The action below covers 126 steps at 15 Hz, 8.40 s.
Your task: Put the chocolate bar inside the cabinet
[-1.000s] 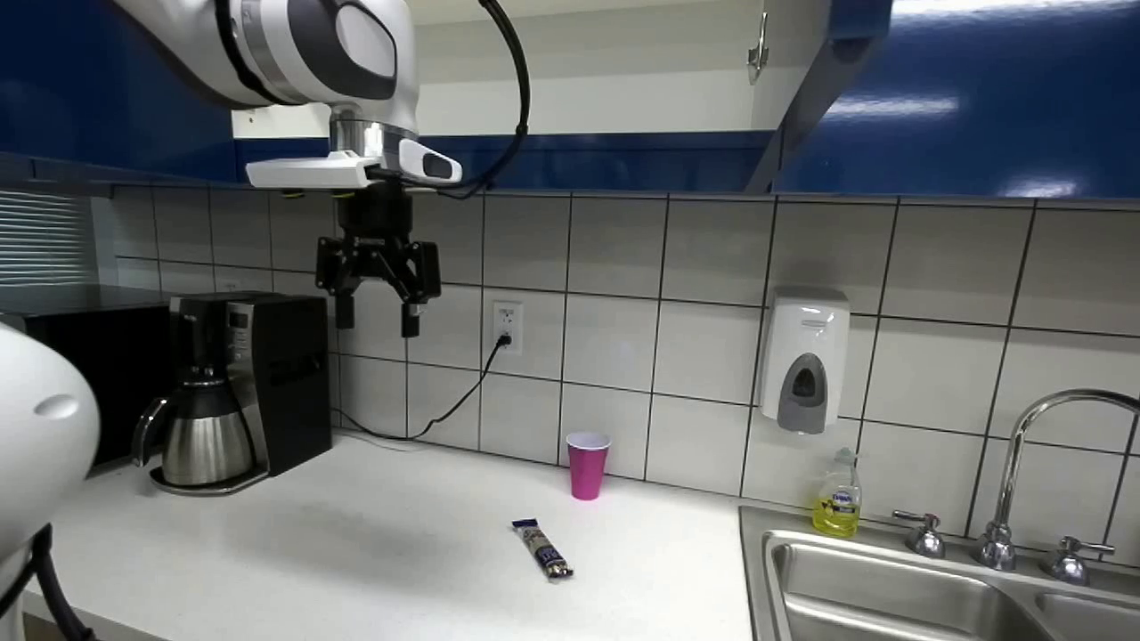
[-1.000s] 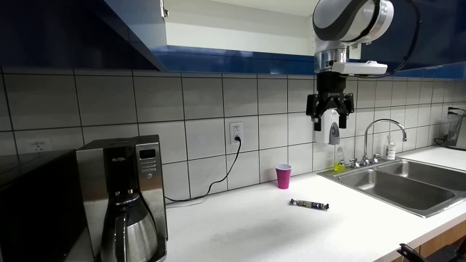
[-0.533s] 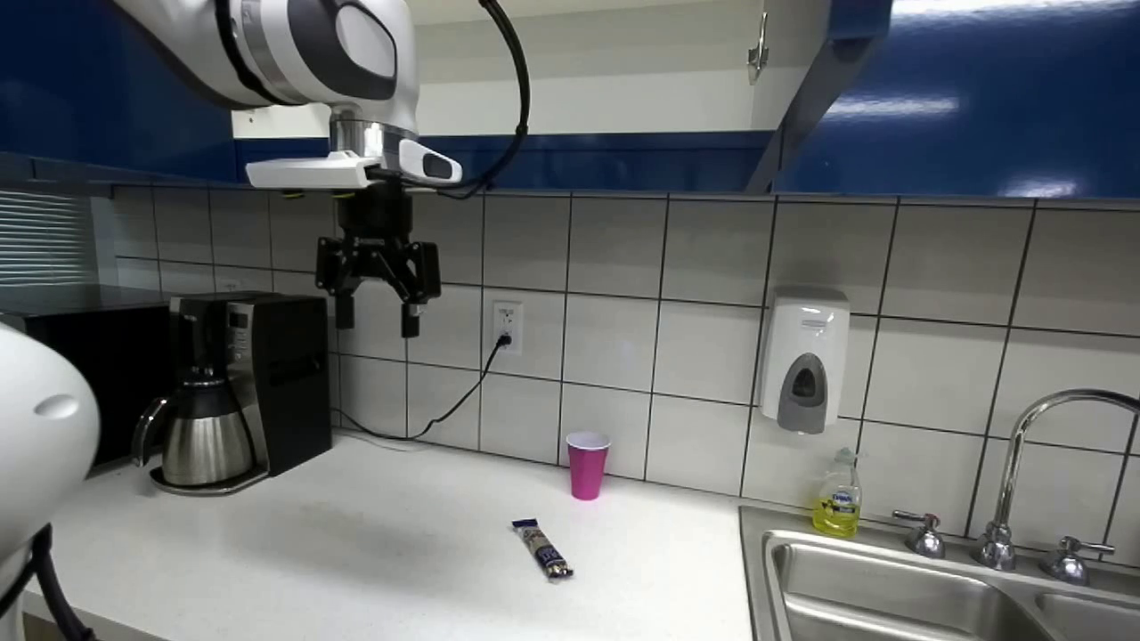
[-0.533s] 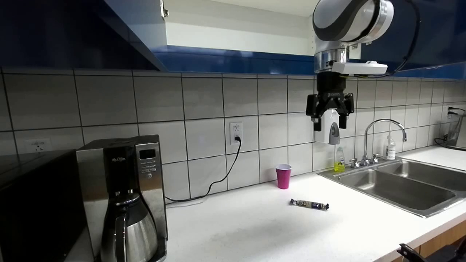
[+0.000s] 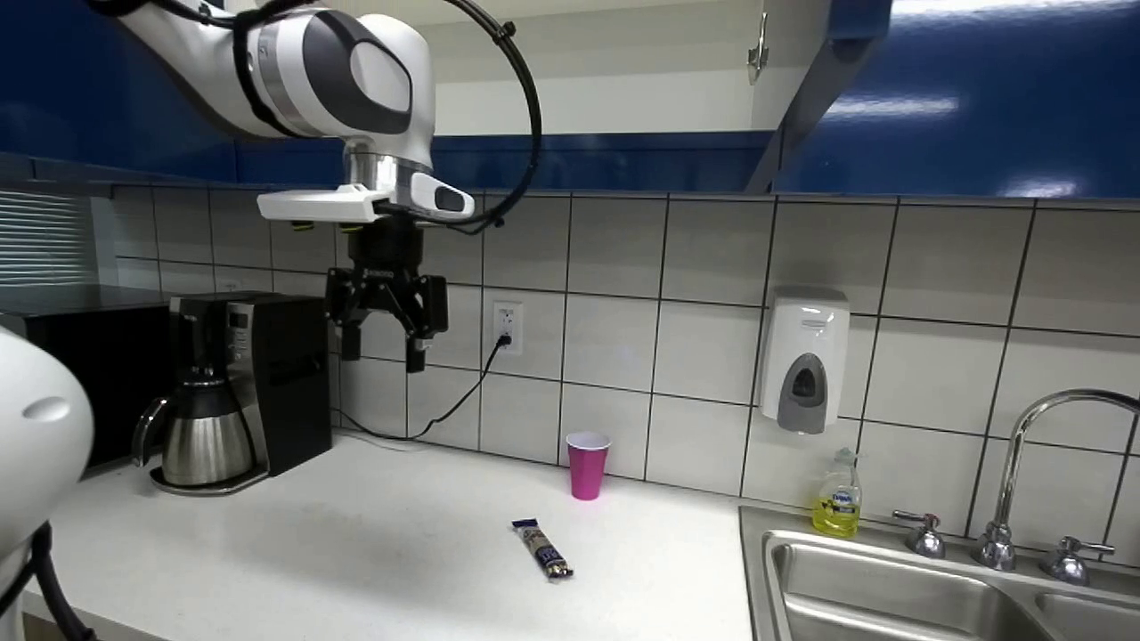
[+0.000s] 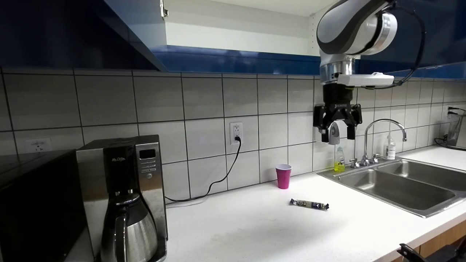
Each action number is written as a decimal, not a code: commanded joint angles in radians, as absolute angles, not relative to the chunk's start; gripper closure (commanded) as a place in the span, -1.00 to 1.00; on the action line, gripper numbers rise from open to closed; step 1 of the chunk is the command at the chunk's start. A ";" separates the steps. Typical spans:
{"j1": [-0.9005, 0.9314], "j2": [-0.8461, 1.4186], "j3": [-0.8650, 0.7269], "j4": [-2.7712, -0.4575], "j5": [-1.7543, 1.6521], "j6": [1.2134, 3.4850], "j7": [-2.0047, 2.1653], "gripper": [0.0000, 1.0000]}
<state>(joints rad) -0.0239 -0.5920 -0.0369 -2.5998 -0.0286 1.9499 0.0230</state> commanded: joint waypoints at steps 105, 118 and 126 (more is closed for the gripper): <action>-0.266 0.713 0.030 -1.929 -0.187 2.579 -0.816 -1.00; -0.271 0.733 0.038 -1.895 -0.171 2.538 -0.822 0.83; -0.242 0.690 0.018 -1.914 -0.177 2.522 -0.775 0.83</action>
